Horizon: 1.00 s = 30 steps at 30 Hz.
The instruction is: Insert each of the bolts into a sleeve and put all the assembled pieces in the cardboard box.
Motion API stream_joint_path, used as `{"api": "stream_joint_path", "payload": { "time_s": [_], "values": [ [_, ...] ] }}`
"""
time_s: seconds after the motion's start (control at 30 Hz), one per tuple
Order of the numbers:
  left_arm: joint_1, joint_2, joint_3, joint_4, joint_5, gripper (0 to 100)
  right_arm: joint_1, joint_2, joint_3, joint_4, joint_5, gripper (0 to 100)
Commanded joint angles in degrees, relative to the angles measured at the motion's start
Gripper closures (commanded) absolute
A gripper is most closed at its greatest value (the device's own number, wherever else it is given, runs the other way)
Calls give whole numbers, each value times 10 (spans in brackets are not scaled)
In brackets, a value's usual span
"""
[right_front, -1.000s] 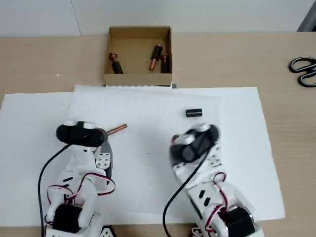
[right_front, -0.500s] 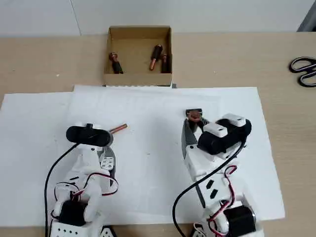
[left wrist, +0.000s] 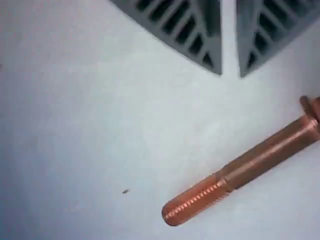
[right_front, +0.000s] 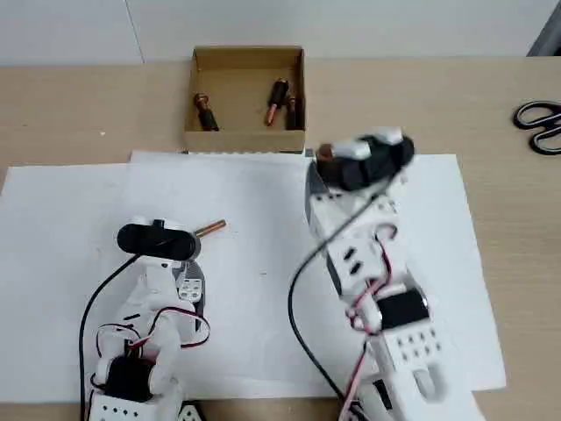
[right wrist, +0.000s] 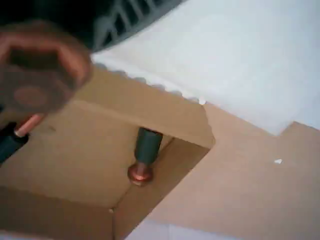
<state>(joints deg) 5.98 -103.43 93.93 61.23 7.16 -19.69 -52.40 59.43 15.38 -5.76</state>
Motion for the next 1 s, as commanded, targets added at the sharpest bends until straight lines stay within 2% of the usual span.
{"api": "stream_joint_path", "payload": {
  "time_s": [0.0, 0.37, 0.7, 0.97],
  "values": [
    [-1, -6, -4, -18, -4, 994, 3, 84, -97, -57, 8, 995],
    [0, -6, -4, -18, -5, 994, 4, 391, -324, -143, 8, 995],
    [0, -6, -4, -18, -5, 994, 9, 700, -602, -209, 8, 995],
    [0, -5, -4, -18, -5, 994, 11, 904, -831, -210, 10, 991]
  ]
}}
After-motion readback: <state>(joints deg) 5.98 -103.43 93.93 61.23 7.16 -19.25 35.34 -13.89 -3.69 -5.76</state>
